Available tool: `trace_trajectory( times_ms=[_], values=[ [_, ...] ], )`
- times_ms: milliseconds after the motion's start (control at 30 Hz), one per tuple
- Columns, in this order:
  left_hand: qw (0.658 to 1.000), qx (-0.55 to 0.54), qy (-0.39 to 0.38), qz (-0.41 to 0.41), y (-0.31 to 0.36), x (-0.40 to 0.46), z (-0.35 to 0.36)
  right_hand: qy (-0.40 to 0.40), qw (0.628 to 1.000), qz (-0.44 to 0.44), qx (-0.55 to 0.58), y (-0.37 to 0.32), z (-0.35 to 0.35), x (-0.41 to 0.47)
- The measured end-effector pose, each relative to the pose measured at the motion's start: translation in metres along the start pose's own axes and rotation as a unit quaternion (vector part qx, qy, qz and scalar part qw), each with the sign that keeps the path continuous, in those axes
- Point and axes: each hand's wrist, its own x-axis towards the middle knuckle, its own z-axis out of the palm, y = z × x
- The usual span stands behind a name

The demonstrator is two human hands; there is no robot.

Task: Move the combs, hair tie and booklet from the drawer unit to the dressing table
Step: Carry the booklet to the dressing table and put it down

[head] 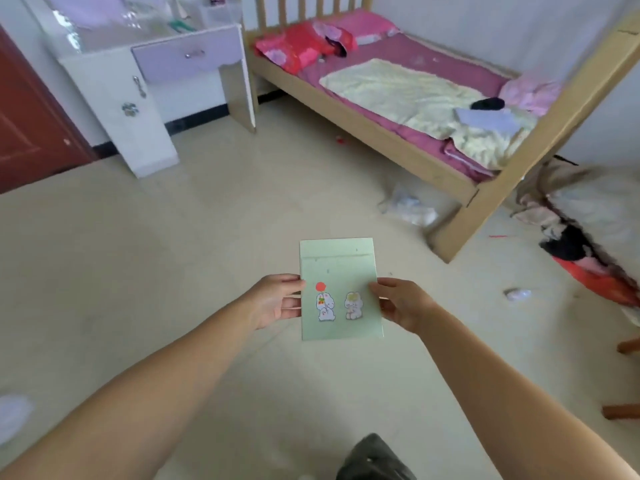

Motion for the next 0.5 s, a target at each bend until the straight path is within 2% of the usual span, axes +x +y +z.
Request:
trace_trajectory(
  times_ms=[267,500],
  values=[
    [0.995,-0.06,0.081,0.015,0.091,0.09,-0.116,-0.122,0.986,0.044,-0.104,-0.129,0.072,0.173],
    [0.971,-0.144,0.185,0.053,0.194,0.158,-0.218,-0.229,0.95,0.067,-0.201,-0.265,0.178,0.33]
  ],
)
